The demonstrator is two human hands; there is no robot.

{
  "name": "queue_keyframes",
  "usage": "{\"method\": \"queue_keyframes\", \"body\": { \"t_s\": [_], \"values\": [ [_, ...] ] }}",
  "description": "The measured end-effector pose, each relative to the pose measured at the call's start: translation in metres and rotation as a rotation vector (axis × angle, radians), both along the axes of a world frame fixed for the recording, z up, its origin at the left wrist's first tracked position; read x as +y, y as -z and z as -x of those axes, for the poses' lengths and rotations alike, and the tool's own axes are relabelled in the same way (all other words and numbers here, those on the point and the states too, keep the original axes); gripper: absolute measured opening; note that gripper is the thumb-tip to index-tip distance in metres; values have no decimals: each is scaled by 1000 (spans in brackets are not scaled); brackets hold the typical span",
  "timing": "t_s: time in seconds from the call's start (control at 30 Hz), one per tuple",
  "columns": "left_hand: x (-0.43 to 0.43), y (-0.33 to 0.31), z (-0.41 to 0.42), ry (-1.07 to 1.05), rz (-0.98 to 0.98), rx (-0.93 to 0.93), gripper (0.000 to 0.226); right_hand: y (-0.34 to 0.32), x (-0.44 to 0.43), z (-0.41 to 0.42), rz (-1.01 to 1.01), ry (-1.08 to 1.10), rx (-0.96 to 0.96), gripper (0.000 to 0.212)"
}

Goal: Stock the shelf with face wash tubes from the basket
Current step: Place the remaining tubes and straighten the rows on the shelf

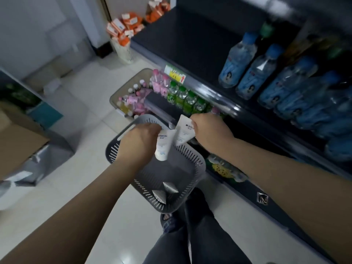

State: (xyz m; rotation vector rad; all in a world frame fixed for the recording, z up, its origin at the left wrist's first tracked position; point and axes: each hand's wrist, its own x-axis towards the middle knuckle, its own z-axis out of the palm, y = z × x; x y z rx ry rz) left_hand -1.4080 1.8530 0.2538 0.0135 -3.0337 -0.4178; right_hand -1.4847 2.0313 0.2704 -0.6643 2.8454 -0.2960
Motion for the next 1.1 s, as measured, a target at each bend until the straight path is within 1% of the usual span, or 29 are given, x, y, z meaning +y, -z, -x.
{"method": "queue_keyframes", "body": {
  "t_s": [0.13,0.27,0.37,0.47,0.57,0.7,0.87,0.97,1.1],
  "values": [
    [19,-40,0,61,-30,74,9,-36,24,-6,-26,20,53,15],
    [45,-68,8,146,-43,79,10,-74,56,-17,-38,44,55,16],
    [70,-89,13,152,-22,138,11,-103,81,-25,-48,71,72,17],
    [97,-113,13,143,-9,144,13,-126,109,-34,-46,111,124,17],
    [123,-136,11,198,-38,179,13,-146,138,-44,-35,127,150,17],
    [163,-163,0,263,-35,258,16,-173,181,-67,-7,145,185,17],
    [211,-190,-18,326,-41,295,15,-200,232,-102,21,206,213,15],
    [244,-212,-30,340,-51,324,19,-221,262,-121,16,243,248,13],
    [282,-240,-46,394,-65,329,23,-248,297,-140,-18,272,312,16]
  ]
}}
